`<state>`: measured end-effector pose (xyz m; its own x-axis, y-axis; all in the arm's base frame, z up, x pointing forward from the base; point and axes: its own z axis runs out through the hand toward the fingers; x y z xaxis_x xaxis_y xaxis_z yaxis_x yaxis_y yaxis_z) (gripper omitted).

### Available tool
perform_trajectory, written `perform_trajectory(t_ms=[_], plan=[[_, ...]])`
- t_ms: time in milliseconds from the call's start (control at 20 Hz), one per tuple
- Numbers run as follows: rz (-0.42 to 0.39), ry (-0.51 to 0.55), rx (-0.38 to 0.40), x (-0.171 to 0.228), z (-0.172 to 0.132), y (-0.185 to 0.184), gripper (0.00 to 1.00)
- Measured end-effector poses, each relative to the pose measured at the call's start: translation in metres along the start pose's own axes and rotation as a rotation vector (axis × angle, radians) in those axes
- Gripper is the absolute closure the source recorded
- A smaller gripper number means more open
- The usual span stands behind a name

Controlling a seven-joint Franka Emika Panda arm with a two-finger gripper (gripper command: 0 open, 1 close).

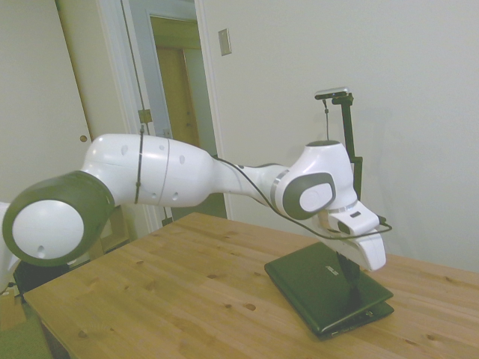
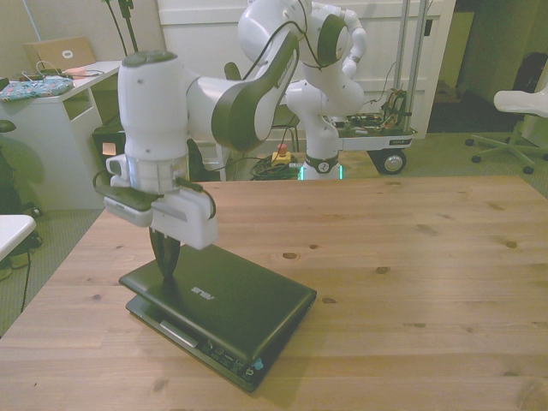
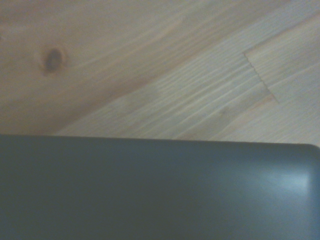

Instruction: Close the laptop

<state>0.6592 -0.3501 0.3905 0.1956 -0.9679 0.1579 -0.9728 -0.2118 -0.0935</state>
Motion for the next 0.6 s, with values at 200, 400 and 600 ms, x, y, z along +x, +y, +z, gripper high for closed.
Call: perform_trajectory(t_ms=[200,400,600], plan=[[-0.013,0.0,0.022,0.003,-0.001,-0.005,1.0],[-0.072,-0.002,0.097,-0.032,-0.071,-0.016,1.0],[-0.13,-0.037,0.145,-0.087,-0.157,-0.004,1.0]])
